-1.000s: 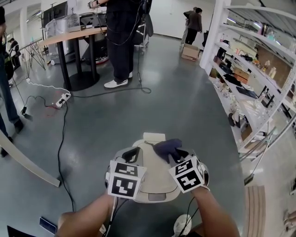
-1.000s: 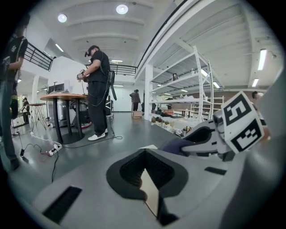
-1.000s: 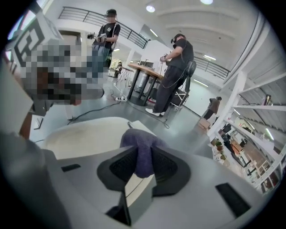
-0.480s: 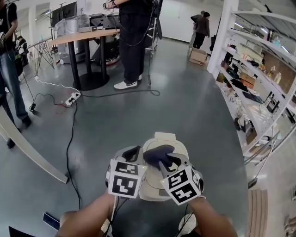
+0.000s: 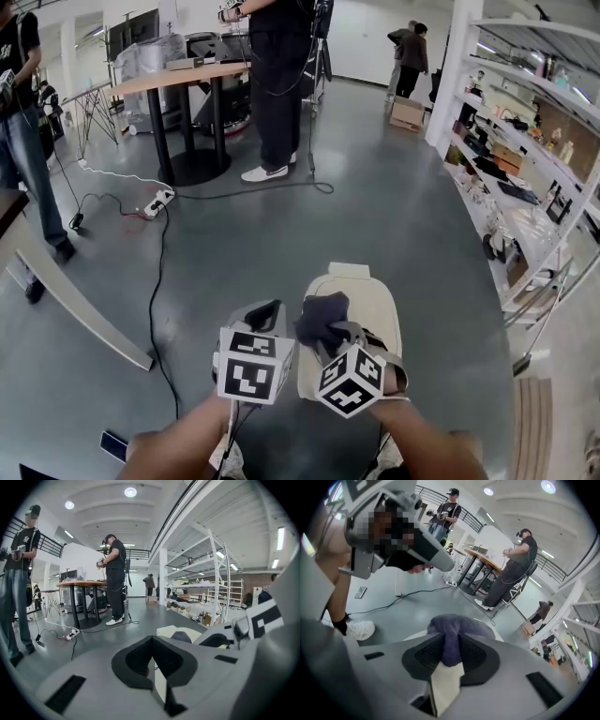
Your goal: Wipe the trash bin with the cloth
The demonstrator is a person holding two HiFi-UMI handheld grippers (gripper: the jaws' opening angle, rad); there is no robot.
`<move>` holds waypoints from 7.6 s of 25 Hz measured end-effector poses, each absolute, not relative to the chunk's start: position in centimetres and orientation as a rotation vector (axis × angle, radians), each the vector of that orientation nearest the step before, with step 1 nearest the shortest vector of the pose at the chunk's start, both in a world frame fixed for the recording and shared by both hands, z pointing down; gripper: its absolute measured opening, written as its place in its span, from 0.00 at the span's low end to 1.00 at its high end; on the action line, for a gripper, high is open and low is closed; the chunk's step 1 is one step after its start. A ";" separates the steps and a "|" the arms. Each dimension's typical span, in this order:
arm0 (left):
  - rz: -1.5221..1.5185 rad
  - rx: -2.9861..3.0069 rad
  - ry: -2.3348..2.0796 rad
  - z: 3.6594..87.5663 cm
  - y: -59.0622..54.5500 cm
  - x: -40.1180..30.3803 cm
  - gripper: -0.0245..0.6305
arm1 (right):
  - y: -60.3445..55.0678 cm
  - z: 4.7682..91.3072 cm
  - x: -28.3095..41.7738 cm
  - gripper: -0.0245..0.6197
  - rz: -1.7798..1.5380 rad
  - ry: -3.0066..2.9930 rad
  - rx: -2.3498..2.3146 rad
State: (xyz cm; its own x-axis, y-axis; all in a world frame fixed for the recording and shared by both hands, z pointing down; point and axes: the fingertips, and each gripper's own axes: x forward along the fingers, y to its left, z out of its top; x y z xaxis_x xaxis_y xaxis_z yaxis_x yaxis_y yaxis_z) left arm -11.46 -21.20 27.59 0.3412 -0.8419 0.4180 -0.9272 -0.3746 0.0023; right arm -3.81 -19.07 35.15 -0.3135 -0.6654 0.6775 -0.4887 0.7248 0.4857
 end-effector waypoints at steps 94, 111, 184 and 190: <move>0.609 2.409 -1.598 28.2 -13.8 -8.5 0.04 | -10.7 35.0 1.1 0.18 -0.204 -2.127 0.995; 0.534 2.387 -1.518 29.9 -12.6 -5.3 0.04 | -10.5 35.1 8.5 0.18 -0.101 -2.102 1.151; 0.562 2.206 -1.564 37.9 -7.7 -13.7 0.04 | -5.5 41.4 -2.3 0.18 0.122 -2.299 1.218; 0.582 2.217 -1.525 38.5 -7.8 -12.5 0.04 | -5.7 42.2 -1.0 0.18 0.144 -2.279 1.238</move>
